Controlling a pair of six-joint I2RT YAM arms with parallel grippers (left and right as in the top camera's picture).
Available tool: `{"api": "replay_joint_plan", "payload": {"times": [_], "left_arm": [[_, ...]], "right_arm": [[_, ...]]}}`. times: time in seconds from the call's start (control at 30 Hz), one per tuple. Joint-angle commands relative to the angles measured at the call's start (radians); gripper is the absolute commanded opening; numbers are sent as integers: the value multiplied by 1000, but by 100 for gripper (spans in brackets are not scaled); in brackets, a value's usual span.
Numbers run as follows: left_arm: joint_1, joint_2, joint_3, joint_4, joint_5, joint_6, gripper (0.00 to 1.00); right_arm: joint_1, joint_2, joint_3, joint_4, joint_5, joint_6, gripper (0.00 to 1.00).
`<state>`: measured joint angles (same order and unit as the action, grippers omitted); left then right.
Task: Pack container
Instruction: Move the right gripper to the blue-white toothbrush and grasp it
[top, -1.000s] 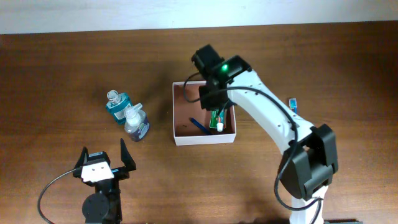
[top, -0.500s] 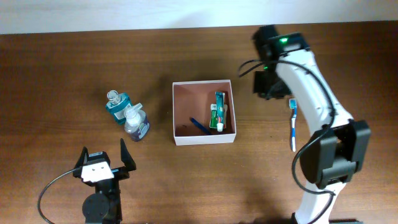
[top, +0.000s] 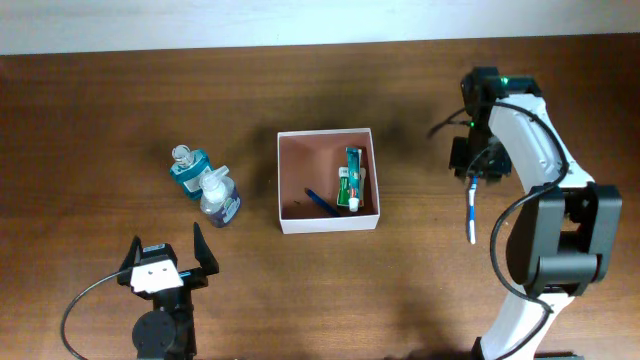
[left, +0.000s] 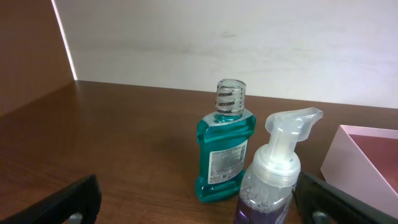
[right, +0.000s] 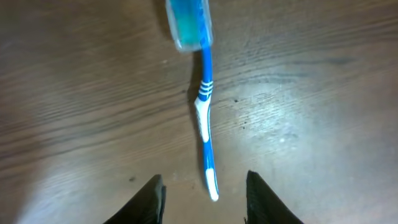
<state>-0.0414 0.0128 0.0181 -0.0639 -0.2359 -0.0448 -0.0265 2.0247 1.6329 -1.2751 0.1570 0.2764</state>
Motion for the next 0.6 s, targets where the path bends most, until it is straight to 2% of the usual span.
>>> {"api": "replay_joint_plan", "payload": {"times": [0.0, 0.23, 0.57], "left_arm": [[5, -6, -9, 3, 11, 16, 99], [5, -6, -9, 3, 11, 16, 99], [5, -6, -9, 3, 11, 16, 99]], "right_arm": [[-11, -16, -99, 68, 8, -42, 37], [-14, -16, -259, 257, 10, -122, 52], [-68, -16, -335, 391, -56, -59, 52]]}}
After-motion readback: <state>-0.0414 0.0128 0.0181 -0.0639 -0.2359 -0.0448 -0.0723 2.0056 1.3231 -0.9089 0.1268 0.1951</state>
